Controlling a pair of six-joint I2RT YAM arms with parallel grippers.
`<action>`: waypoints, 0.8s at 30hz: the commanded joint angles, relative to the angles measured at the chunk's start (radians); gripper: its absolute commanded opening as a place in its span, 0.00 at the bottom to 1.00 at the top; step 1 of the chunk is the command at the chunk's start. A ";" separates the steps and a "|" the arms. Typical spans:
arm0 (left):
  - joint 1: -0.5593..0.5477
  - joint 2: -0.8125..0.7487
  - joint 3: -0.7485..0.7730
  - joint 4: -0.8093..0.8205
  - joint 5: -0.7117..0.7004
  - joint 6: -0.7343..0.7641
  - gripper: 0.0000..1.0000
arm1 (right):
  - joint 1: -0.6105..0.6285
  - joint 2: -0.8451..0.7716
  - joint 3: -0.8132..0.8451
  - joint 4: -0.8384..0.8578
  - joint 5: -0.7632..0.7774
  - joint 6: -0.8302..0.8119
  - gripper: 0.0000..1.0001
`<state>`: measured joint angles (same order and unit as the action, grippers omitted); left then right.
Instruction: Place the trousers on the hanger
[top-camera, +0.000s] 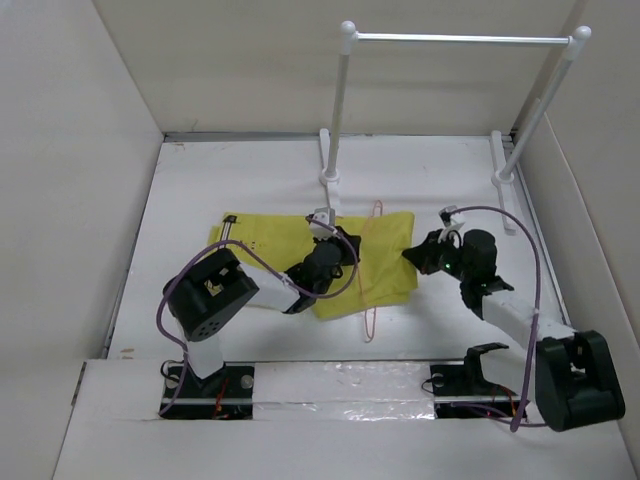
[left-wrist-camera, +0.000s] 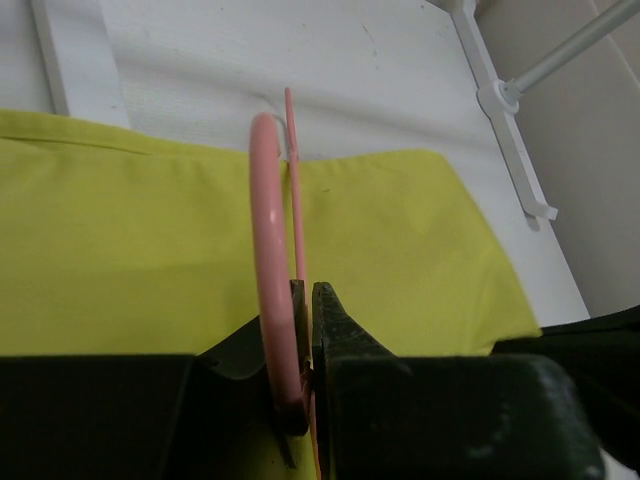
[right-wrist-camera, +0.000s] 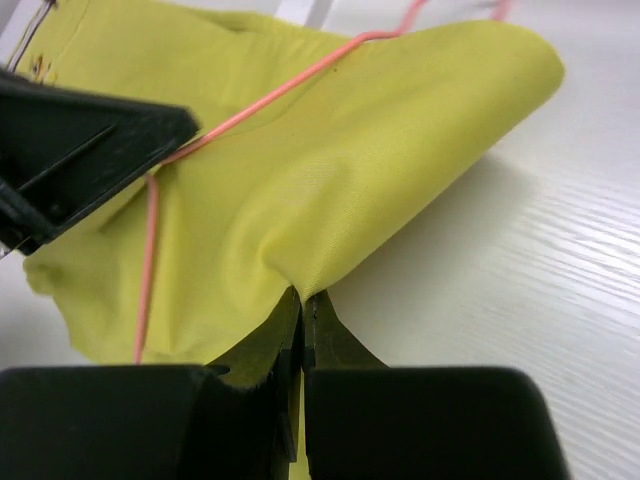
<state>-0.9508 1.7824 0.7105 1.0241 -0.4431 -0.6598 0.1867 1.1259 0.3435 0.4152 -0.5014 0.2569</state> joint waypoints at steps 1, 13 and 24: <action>0.012 -0.087 -0.051 -0.041 -0.051 0.052 0.00 | -0.079 -0.090 0.045 -0.119 0.061 -0.070 0.00; 0.021 -0.238 -0.144 -0.114 -0.102 0.134 0.00 | -0.283 -0.186 0.017 -0.181 0.084 -0.058 0.00; 0.032 -0.268 -0.123 -0.151 -0.072 0.157 0.00 | -0.283 -0.055 0.028 -0.079 0.049 -0.028 0.00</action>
<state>-0.9272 1.5539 0.5777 0.8700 -0.5240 -0.5419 -0.0971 1.0561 0.3462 0.2352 -0.4416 0.2161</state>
